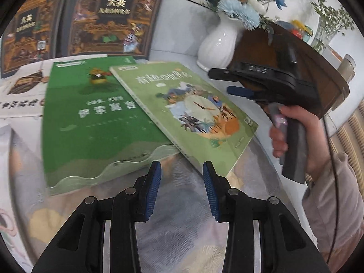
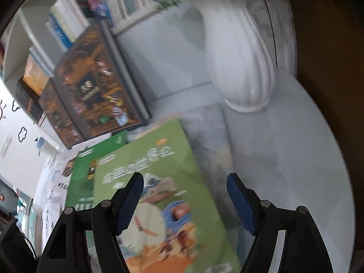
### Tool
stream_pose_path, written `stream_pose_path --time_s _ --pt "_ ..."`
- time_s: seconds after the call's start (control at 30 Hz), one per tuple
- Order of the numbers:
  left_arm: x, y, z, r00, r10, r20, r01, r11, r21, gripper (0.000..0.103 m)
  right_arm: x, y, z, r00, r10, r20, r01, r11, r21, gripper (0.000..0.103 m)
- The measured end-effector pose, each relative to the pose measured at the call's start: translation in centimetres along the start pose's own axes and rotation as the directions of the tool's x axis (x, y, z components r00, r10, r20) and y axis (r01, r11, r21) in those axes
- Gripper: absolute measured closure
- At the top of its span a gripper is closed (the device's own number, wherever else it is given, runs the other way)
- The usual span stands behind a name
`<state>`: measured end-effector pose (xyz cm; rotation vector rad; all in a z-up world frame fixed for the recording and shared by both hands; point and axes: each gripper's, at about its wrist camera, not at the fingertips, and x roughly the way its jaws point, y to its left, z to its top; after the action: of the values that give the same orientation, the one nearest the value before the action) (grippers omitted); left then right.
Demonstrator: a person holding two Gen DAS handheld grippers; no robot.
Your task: Organize books
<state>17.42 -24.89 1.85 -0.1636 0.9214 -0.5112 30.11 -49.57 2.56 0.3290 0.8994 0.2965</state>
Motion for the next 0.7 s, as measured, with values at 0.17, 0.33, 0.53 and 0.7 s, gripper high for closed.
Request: stream_pose_path --time_s 0.17,0.33,0.53,0.7 --pt "0.6 -0.3 0.1 1.000 -0.015 -0.006 0.015 1.000 0.015 0.067 1.2 0.2 -0.4 0.999 0.041 -0.028 -0.042 0.999 -0.021 0.027" --pt "0.7 -0.5 0.1 1.000 -0.006 -0.019 0.007 0.999 0.042 0.067 0.3 1.7 -1.8 0.995 0.057 -0.077 -0.059 0.998 -0.029 0.027" --pt "-0.4 0.3 0.3 0.997 0.017 -0.076 -0.011 0.997 0.081 0.067 -1.6 2.5 -4.5 0.997 0.031 -0.074 -0.030 1.000 0.007 0.027" --pt "-2.6 0.6 -1.0 0.990 0.010 -0.141 0.012 0.988 0.152 0.067 -2.8 4.3 -7.1 0.995 0.022 -0.102 -0.022 1.000 -0.008 0.027"
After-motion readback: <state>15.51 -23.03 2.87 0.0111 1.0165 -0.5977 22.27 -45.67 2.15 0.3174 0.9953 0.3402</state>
